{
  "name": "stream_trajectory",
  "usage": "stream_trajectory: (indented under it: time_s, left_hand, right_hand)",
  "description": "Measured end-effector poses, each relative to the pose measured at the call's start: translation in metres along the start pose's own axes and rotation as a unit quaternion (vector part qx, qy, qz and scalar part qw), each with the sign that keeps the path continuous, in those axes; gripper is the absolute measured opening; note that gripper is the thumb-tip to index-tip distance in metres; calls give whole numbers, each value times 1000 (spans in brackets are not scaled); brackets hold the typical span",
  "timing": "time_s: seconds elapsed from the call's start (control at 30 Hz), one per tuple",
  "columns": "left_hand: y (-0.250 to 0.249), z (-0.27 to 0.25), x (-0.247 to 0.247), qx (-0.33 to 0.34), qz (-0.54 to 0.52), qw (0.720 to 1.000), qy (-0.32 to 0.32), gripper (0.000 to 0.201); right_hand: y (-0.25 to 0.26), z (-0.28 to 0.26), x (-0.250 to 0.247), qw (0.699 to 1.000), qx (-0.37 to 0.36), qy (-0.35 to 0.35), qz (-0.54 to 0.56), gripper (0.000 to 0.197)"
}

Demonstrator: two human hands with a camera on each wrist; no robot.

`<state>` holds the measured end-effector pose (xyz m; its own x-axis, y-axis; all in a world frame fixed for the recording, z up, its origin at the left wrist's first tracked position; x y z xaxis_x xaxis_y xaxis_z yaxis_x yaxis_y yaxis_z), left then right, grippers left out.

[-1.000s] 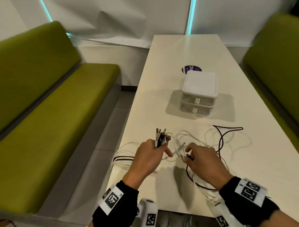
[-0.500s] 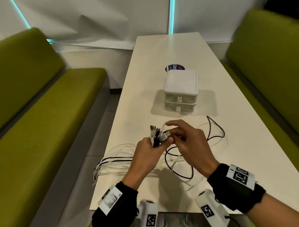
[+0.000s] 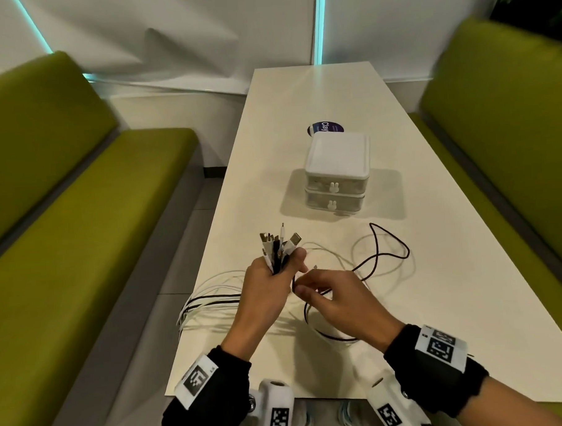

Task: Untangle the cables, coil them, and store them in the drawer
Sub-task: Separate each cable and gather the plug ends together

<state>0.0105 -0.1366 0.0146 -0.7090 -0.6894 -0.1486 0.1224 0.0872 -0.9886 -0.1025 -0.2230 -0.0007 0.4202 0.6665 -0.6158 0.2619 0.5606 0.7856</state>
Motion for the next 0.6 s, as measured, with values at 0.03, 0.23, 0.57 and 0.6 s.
stream_trajectory:
  time_s: [0.03,0.23,0.57,0.6]
  left_hand:
    - [0,-1,0,-7,-16,1000,0,29]
    - [4,-6,-4,-21,-105,994,-10,19]
    - [5,-12,-1,-29,-126,991,20,36]
    - [5,-13,-1,-35,-126,991,15,35]
  right_hand:
    - [0,1,2,1000,-6,1,-8,12]
    - [3,1,6,998,-29,-51,-32,12]
    - [18,-2,11,998,-55,-9,-37,30]
    - [18,-1,11,998,-48,7,-35,25]
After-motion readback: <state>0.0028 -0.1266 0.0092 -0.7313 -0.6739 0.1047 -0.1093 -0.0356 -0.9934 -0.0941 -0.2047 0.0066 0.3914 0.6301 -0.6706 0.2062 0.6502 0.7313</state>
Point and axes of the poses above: each hand's wrist, its own z-axis towards the middle knuckle, its own x-axis out of the palm, y = z × x, the point moved 2 cm from there along z, towards the middle knuckle, and after that the axes turned 5 degrees about -z, right-handed, at the moved point
